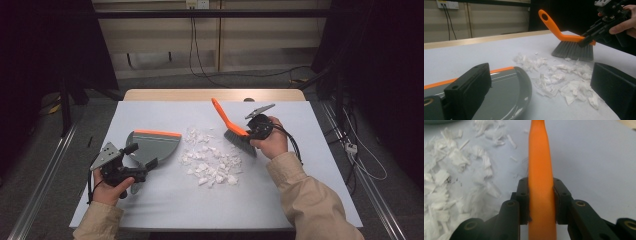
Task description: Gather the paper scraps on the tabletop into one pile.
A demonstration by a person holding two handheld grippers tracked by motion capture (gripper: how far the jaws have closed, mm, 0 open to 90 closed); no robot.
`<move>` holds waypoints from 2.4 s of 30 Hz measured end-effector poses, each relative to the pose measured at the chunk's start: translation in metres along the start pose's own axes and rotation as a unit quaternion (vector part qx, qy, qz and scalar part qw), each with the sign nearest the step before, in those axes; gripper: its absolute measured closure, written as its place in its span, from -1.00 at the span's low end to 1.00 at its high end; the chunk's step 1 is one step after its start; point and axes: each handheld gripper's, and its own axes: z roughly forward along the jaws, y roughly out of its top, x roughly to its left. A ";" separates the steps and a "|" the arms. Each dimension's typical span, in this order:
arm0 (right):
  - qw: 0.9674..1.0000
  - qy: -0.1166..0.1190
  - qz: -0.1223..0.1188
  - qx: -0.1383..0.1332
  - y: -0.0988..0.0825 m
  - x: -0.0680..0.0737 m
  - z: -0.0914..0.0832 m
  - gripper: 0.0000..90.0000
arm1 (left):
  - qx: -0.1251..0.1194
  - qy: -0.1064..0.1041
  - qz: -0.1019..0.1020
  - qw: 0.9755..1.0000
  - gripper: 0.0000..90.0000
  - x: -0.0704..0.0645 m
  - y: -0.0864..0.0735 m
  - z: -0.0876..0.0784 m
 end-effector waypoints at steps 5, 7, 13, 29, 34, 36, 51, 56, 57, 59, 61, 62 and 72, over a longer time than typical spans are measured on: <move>0.998 0.010 0.013 -0.064 0.013 -0.010 0.007 0.60 | -0.001 0.004 -0.004 1.000 -0.94 0.003 0.000 0.000; 0.997 0.010 0.005 -0.073 0.022 -0.012 0.015 0.60 | -0.001 0.006 -0.006 1.000 -0.94 0.003 0.000 0.001; 0.996 0.012 -0.037 -0.076 0.049 -0.011 0.051 0.60 | -0.001 0.016 -0.009 1.000 -0.94 0.005 -0.001 -0.002; 0.988 0.038 -0.141 -0.048 0.075 0.012 0.085 0.60 | 0.004 0.025 -0.012 1.000 -0.94 0.007 -0.005 -0.004; 0.984 0.059 -0.166 -0.041 0.065 0.021 0.073 0.60 | 0.005 0.024 -0.010 1.000 -0.94 0.007 -0.005 -0.005; 0.983 0.066 -0.167 -0.036 0.060 0.025 0.068 0.60 | 0.003 0.024 -0.010 1.000 -0.94 0.007 -0.005 -0.005; 0.979 0.111 -0.158 -0.059 0.041 0.034 0.027 0.60 | 0.001 0.024 -0.006 1.000 -0.94 0.007 -0.003 -0.007; 0.983 0.089 -0.140 -0.083 0.052 0.025 0.029 0.60 | 0.000 0.025 -0.006 1.000 -0.94 0.007 -0.003 -0.007; 0.983 0.085 -0.138 -0.086 0.055 0.024 0.032 0.60 | 0.001 0.026 -0.008 1.000 -0.94 0.007 -0.003 -0.007; 0.984 0.078 -0.132 -0.090 0.060 0.023 0.040 0.60 | 0.002 0.026 -0.008 1.000 -0.94 0.008 -0.004 -0.007; 0.984 0.071 -0.137 -0.084 0.066 0.023 0.051 0.60 | 0.004 0.026 -0.008 1.000 -0.94 0.008 -0.004 -0.007; 0.985 0.068 -0.140 -0.080 0.069 0.024 0.057 0.60 | 0.004 0.026 -0.008 1.000 -0.94 0.009 -0.004 -0.007; 0.979 0.060 -0.186 -0.063 0.079 0.040 0.090 0.60 | 0.001 0.027 -0.009 1.000 -0.94 0.010 -0.005 -0.008</move>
